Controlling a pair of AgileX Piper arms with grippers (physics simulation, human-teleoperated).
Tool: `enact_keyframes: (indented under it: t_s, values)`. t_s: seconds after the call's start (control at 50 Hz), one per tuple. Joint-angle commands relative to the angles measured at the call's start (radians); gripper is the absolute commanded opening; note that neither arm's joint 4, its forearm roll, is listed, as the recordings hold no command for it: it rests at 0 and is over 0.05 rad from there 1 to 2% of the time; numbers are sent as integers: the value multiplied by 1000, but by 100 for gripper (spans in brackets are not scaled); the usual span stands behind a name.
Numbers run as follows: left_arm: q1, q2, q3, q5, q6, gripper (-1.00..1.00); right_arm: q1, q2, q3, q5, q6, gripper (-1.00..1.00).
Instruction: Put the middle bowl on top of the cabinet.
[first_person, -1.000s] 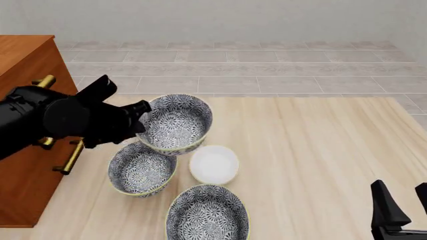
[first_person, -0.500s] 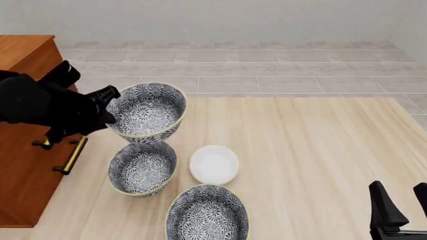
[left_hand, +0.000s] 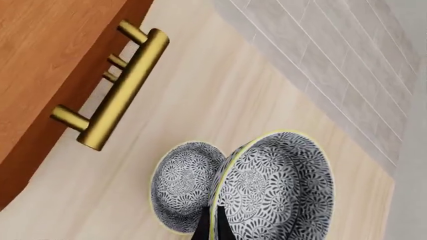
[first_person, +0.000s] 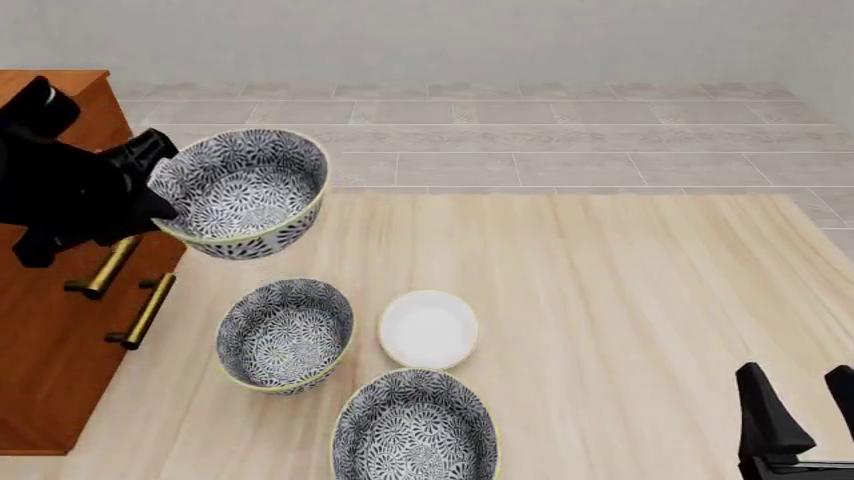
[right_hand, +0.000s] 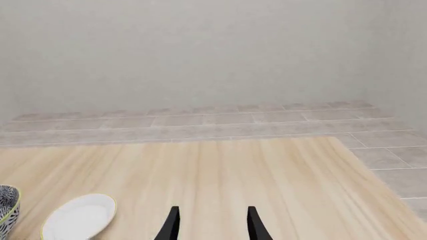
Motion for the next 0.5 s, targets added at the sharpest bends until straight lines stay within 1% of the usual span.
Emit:
enact_keyframes:
  t_s: [0.02,0.04,0.1,0.16,0.18,0.24,0.26,0.28,0.38,0.4,0.42,0.44,0.46,0.48,0.5]
  values:
    - [71,-24,-52,52,27,-100,0,0,0,0,-1,100]
    - [89,-26,-59,64,36,-100,0,0,0,0,-1,100]
    - [106,-32,-66,82,38,-100,0,0,0,1,-2,100]
    - [112,-38,-70,95,31,-100,1,0,0,1,-2,100]
    - [130,-45,-71,104,30,-100,0,0,0,1,-3,100]
    - [128,-48,-89,113,25,-100,0,0,0,1,-2,100]
    - [152,-56,-93,115,31,-100,0,0,0,1,-2,100]
    - [143,-57,-97,116,22,-100,1,0,0,1,-2,100]
    - [163,-61,-114,120,12,-100,1,0,0,1,-1,100]
    - [201,-63,-113,135,21,-100,1,0,-1,1,-1,100]
    - [189,-65,-119,126,5,-100,0,0,-1,1,0,100]
    - [208,-63,-130,135,15,-100,0,0,0,1,0,100]
    - [252,-65,-136,153,33,-100,0,0,0,0,0,100]
    - [194,-70,-129,131,-13,-100,0,0,0,0,-1,100]
    - [212,-66,-138,146,4,-100,0,0,0,0,0,100]
